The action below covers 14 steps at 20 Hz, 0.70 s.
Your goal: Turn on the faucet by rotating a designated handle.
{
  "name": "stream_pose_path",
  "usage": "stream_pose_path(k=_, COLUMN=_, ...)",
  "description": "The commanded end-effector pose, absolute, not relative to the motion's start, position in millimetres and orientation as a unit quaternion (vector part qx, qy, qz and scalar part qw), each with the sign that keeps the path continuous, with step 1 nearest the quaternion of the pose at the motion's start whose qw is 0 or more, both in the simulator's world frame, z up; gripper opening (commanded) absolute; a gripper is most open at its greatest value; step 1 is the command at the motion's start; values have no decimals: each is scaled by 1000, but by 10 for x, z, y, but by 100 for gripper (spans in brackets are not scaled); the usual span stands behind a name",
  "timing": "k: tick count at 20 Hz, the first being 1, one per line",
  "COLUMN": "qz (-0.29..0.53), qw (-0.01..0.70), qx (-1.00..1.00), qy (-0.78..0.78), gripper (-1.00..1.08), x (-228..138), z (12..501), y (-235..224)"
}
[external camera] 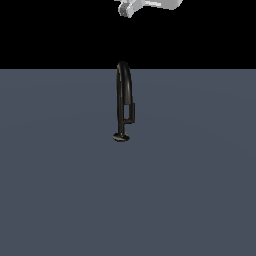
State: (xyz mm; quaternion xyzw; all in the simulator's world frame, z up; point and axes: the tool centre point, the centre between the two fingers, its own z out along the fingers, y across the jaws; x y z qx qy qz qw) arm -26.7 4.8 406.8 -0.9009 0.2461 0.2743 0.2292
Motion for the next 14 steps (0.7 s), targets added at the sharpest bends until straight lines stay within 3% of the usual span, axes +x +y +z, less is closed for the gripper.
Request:
stream_pose_path(k=1, qz=291, qw=243, qx=-888, qy=259, gripper=-100, x=-136, z=3971, y=32)
stream_pose_path(k=14, qz=376, qw=310, qx=-810, qy=326, gripper=-100, x=475, z=3378, y=-58)
